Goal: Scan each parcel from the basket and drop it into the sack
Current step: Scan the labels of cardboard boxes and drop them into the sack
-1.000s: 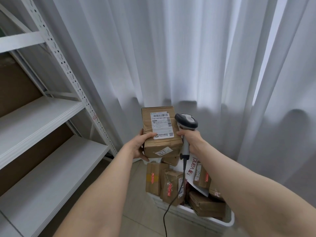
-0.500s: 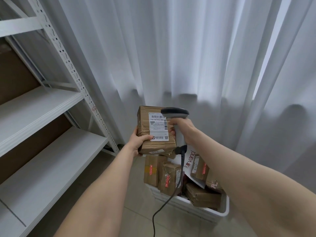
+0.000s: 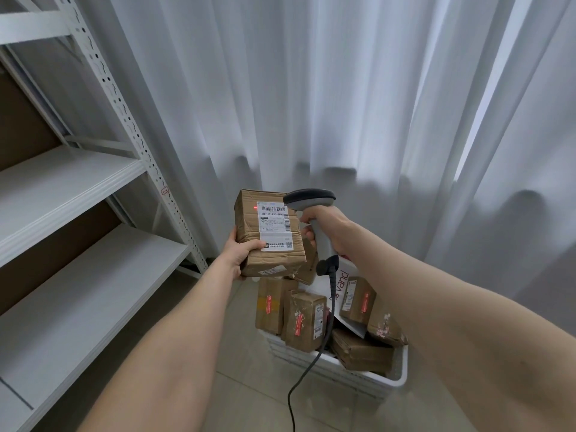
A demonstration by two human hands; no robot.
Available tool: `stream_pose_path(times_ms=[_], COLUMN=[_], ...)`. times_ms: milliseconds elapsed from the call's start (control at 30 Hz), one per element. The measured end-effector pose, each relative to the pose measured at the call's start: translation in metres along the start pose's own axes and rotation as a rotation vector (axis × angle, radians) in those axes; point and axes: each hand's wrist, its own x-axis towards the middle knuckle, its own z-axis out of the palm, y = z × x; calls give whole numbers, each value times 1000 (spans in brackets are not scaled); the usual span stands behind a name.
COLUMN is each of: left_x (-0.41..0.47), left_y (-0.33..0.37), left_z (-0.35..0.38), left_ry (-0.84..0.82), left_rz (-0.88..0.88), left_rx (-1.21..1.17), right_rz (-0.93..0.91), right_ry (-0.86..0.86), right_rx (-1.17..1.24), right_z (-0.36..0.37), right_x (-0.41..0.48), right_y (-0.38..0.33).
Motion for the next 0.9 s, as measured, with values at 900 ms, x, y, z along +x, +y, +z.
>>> stream_pose_path(times_ms=[900], left_x=[-22], left_y=[-14], left_z=[-86], left_ry=[86], left_rz=[-109], left_rx=[-47], right_rz=[135], right_ry=[230], right_rx=[-38], right_z=[93], right_x=[27], right_y=[50])
